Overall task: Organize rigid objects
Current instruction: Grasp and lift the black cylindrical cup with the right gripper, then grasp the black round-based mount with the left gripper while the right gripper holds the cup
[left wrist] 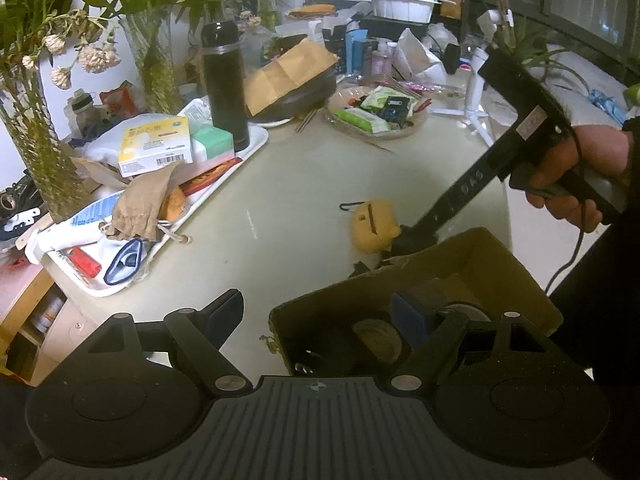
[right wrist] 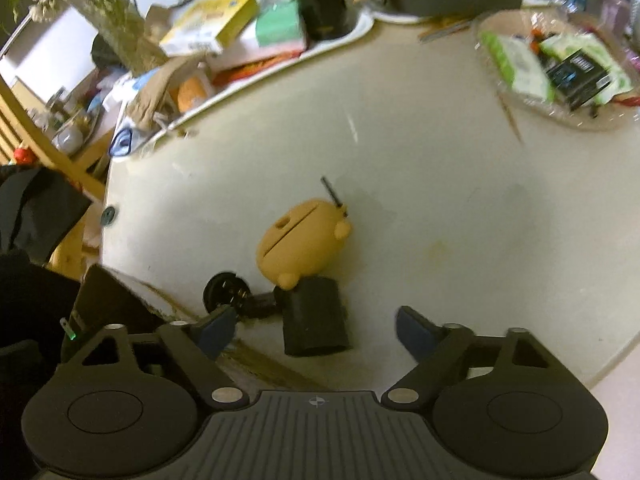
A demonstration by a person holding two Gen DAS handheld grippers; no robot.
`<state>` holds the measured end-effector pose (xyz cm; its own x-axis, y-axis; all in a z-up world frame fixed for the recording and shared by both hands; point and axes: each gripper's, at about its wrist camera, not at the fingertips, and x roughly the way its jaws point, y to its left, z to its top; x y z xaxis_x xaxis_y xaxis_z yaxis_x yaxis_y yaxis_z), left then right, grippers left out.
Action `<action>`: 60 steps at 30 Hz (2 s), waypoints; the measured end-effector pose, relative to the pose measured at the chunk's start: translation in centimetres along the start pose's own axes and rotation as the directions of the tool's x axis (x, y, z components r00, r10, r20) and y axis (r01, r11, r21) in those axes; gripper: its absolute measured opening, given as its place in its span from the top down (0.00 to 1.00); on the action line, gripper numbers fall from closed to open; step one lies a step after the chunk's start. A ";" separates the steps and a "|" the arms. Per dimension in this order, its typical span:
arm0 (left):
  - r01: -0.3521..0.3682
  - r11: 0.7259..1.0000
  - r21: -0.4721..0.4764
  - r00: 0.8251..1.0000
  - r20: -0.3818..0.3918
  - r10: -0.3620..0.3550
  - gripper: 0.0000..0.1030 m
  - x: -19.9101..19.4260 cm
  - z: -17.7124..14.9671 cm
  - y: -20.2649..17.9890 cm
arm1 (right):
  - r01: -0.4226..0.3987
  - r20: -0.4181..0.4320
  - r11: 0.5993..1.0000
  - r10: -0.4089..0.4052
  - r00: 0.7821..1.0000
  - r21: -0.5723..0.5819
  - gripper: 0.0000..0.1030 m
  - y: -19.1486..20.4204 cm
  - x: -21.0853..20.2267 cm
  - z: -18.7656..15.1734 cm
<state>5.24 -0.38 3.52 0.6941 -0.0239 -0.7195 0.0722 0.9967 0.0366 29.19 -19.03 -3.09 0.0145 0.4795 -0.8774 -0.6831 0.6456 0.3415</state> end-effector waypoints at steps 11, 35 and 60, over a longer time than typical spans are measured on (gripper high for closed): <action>0.010 0.998 -0.063 1.000 0.012 -0.009 0.22 0.3 0.6 0.9 | 0.065 -0.050 0.992 -0.071 0.996 -0.107 0.52 1.6 2.1 -0.2; 0.032 0.998 -0.055 0.999 0.008 -0.032 0.22 0.5 1.3 1.1 | 0.207 -0.004 0.974 -0.209 0.978 -0.096 0.64 -0.2 1.0 0.0; 0.110 0.986 -0.126 0.990 -0.071 -0.119 0.22 4.5 4.5 2.1 | 0.214 0.063 0.977 -0.214 0.975 0.001 0.58 -2.1 0.4 -2.0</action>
<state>11.79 1.24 3.48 0.6277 -0.1371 -0.7663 0.0572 0.9898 -0.1303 29.13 -21.36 -4.87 0.2063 0.3672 -0.9070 -0.6631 0.7341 0.1463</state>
